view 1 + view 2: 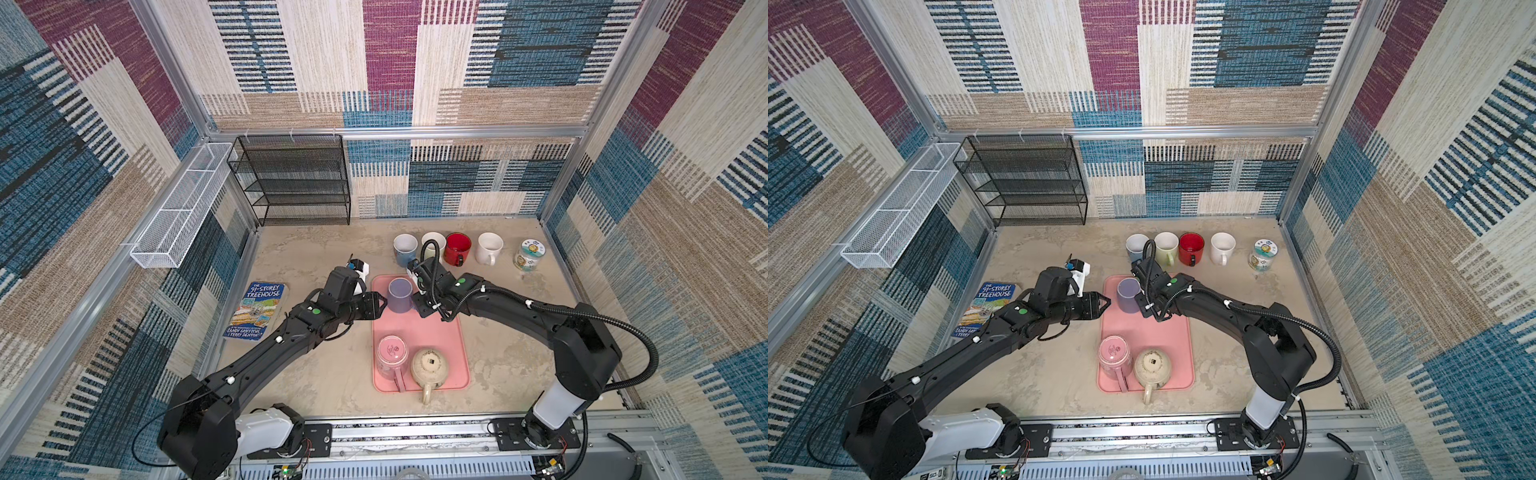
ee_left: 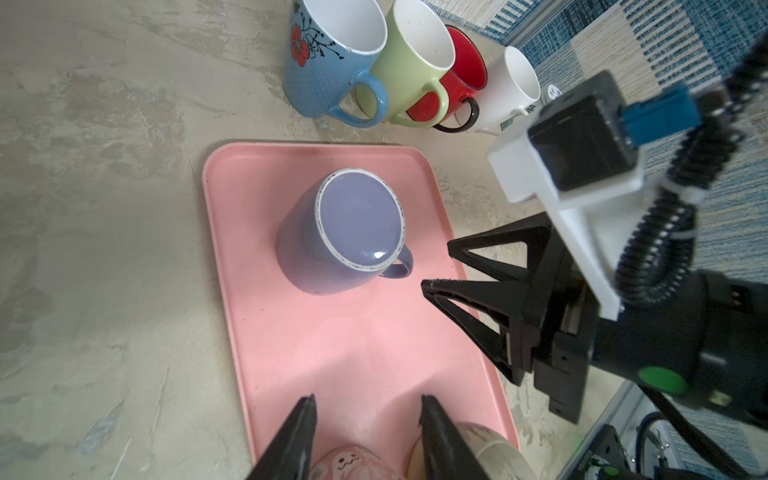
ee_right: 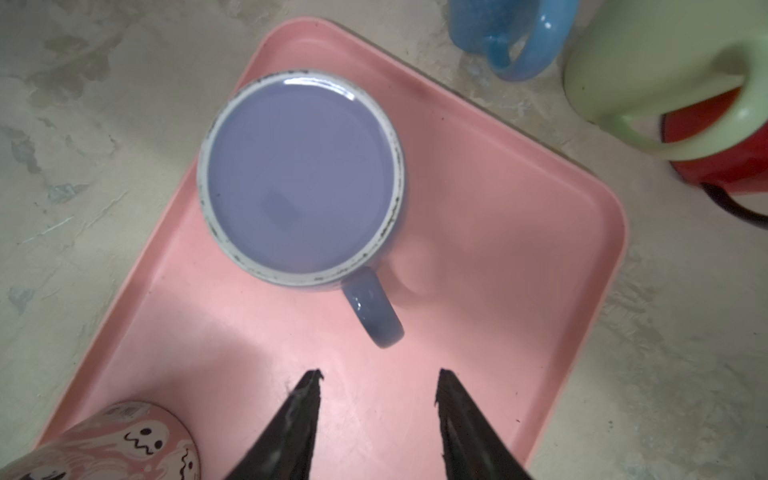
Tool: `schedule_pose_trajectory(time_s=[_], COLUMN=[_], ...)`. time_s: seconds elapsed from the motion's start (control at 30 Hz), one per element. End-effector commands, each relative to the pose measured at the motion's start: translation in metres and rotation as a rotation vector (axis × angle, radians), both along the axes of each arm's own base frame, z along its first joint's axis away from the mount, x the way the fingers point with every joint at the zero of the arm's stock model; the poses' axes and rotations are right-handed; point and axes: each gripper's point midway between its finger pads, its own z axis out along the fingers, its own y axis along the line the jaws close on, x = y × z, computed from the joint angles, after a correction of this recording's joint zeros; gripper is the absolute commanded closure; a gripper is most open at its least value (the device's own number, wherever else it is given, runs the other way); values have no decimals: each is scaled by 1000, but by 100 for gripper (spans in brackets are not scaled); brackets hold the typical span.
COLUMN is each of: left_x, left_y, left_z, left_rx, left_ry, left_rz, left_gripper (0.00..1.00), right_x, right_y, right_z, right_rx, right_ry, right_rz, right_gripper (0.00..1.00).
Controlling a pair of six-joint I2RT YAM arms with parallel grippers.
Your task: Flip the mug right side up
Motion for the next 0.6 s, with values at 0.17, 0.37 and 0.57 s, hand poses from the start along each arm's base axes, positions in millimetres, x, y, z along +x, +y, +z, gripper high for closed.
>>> schedule_pose_trajectory(time_s=[0.17,0.37,0.57], left_x=[-19,-29,-34], left_y=[23,33,38], left_z=[4,7,7], left_rx=[83,106,130], left_ry=[-17,-27,-22], left_rz=[2,5,-5], left_gripper=[53,52,52], right_x=[10,14,19], right_y=[10,22,31], right_z=[-6,-9,-21], right_rx=[-26,-14,-34], right_ry=[-40,-30,3], right_rz=[93,137,169], right_gripper=[47,52,56])
